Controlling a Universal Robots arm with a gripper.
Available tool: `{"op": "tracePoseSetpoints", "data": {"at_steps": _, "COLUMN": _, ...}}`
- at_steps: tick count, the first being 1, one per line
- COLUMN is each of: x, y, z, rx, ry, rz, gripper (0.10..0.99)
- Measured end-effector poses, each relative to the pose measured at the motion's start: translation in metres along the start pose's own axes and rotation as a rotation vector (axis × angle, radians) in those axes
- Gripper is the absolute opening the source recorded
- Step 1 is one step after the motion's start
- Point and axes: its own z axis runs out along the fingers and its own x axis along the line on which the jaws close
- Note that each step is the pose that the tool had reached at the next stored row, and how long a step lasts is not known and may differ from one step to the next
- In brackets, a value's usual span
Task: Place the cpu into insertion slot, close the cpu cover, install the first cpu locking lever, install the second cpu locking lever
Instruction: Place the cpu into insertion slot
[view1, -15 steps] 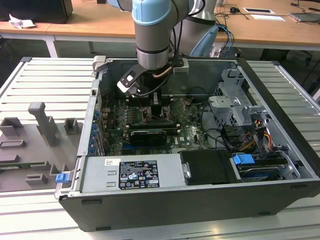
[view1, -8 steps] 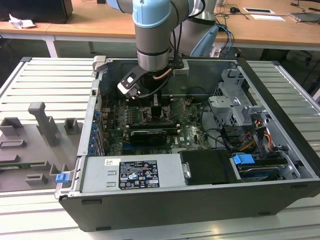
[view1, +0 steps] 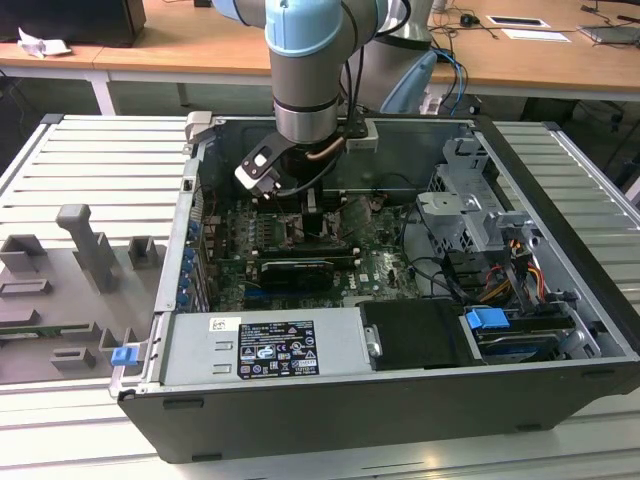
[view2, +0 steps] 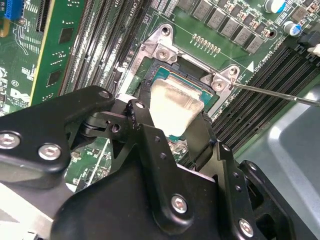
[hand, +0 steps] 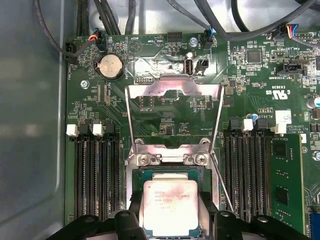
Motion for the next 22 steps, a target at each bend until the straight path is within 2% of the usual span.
{"op": "tracePoseSetpoints", "data": {"at_steps": 8, "x": -0.0006, "y": 0.0000, "z": 0.0000, "rx": 0.000, "ry": -0.0023, "rz": 0.000, "gripper": 0.537}}
{"op": "tracePoseSetpoints", "data": {"at_steps": 9, "x": -0.0006, "y": 0.0000, "z": 0.0000, "rx": 0.000, "ry": -0.0023, "rz": 0.000, "gripper": 0.596}}
{"op": "tracePoseSetpoints", "data": {"at_steps": 10, "x": -0.0005, "y": 0.0000, "z": 0.0000, "rx": 0.000, "ry": -0.0021, "rz": 0.000, "gripper": 0.596}}
{"op": "tracePoseSetpoints", "data": {"at_steps": 12, "x": -0.0005, "y": 0.0001, "z": -0.0010, "rx": 0.000, "ry": -0.0024, "rz": 0.000, "gripper": 0.596}}
{"op": "tracePoseSetpoints", "data": {"at_steps": 14, "x": -0.0004, "y": 0.0005, "z": -0.0060, "rx": 0.000, "ry": -0.0022, "rz": 0.000, "gripper": 0.596}}
{"op": "tracePoseSetpoints", "data": {"at_steps": 16, "x": -0.0003, "y": 0.0007, "z": -0.0077, "rx": 0.000, "ry": -0.0021, "rz": 0.000, "gripper": 0.584}}
{"op": "tracePoseSetpoints", "data": {"at_steps": 18, "x": -0.0003, "y": 0.0008, "z": -0.0091, "rx": 0.000, "ry": -0.0023, "rz": 0.000, "gripper": 0.333}}
{"op": "tracePoseSetpoints", "data": {"at_steps": 20, "x": -0.0003, "y": 0.0011, "z": -0.0100, "rx": 0.001, "ry": -0.0023, "rz": 0.000, "gripper": 0.333}}
{"op": "tracePoseSetpoints", "data": {"at_steps": 21, "x": -0.0003, "y": 0.0013, "z": -0.0108, "rx": 0.002, "ry": -0.0023, "rz": 0.000, "gripper": 0.212}}
{"op": "tracePoseSetpoints", "data": {"at_steps": 22, "x": -0.0003, "y": 0.0015, "z": -0.0117, "rx": 0.003, "ry": -0.0024, "rz": 0.000, "gripper": 0.149}}
